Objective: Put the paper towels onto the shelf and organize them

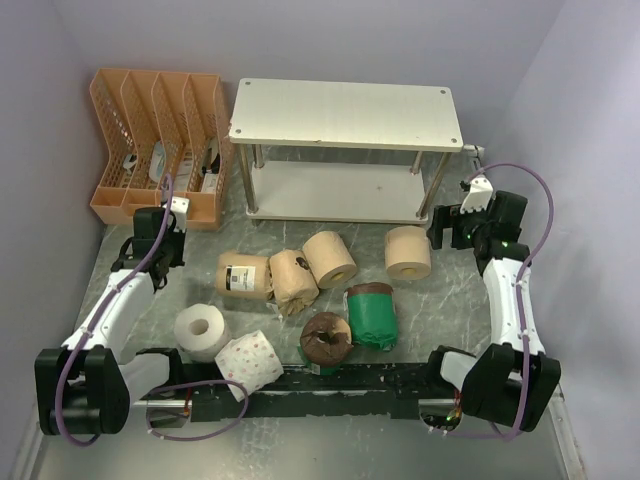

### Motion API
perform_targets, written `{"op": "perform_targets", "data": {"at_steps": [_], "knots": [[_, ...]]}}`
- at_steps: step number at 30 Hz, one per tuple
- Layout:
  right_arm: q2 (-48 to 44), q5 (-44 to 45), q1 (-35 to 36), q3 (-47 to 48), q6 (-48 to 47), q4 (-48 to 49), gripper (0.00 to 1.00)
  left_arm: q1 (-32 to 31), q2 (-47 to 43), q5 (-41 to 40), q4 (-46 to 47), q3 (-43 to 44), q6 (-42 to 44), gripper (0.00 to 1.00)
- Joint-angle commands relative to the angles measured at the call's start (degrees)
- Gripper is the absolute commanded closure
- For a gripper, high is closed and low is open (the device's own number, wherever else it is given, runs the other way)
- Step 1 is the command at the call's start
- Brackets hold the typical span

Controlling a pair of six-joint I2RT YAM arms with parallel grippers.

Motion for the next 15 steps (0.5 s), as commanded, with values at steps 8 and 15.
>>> {"op": "perform_targets", "data": {"at_steps": [8, 15], "knots": [[1.9, 8.4, -6.1, 1.4, 3.6, 1.1, 0.0, 0.3, -1.7, -0.4, 0.9, 0.7, 1.3, 0.79], [2.3, 0.2, -7.6, -0.3, 3.0, 1.2, 0.0, 0.7, 1.6, -1.2, -1.0, 3.8, 1.1, 0.88]]}}
